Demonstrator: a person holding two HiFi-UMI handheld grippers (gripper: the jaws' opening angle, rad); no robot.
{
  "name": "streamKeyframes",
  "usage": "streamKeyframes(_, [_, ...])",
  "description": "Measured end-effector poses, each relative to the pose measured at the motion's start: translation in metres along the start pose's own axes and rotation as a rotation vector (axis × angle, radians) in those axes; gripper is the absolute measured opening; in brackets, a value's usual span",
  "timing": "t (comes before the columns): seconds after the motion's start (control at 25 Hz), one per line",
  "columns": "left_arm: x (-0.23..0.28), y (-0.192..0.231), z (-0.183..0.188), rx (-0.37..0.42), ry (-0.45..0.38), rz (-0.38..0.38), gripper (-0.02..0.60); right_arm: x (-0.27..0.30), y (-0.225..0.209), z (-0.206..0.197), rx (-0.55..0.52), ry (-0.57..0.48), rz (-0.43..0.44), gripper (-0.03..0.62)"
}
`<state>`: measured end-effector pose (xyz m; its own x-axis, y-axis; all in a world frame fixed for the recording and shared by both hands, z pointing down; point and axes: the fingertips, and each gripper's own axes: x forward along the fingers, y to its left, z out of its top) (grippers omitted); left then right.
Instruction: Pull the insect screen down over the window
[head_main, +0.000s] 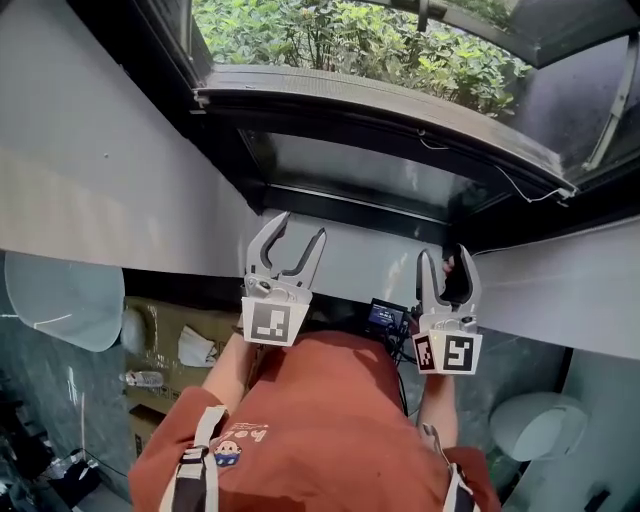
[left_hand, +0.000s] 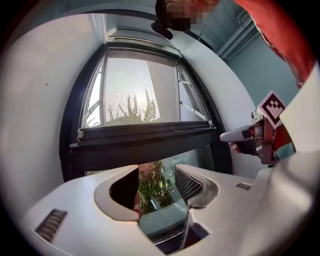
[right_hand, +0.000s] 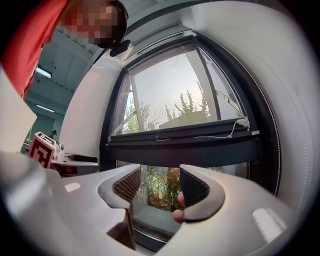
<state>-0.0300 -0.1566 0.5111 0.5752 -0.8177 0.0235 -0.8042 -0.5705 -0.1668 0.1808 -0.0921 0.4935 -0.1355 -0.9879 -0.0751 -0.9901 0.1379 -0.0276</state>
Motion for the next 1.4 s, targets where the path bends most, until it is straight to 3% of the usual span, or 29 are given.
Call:
streamKeyframes(0.32, [0.002, -0.0028, 0.0008, -0.003, -0.007, -0.007, 0.212, 0.0019, 0.0007, -0.0003, -0.021, 0.005, 0.006, 0.201])
streamKeyframes(0.92, [0.0012, -0.0025, 0.0036, -0.009, -0.017, 0.008, 0.088, 0.0057, 0.0091, -0.0016, -0.077, 0.023, 0.022, 0.087])
streamKeyframes(1.12, [0.0006, -0.002, 0.0044, -0.012, -0.02, 0.012, 0.057, 0.0068, 0.0072, -0.0013, -0.114, 0.023, -0.008, 0.009])
streamKeyframes(1.24, [0.0004, -0.0024, 0.0037, -0.02, -0.019, 0.007, 0.005, 0.0082, 0.0072, -0.0007, -0.125, 0.021, -0.013, 0.009])
streamKeyframes(1.4, [0.0, -0.0037, 0.0033, -0.003, -0.017, 0.001, 0.005, 0.0086, 0.0077, -0.0005, -0.137, 0.023, -0.015, 0.009])
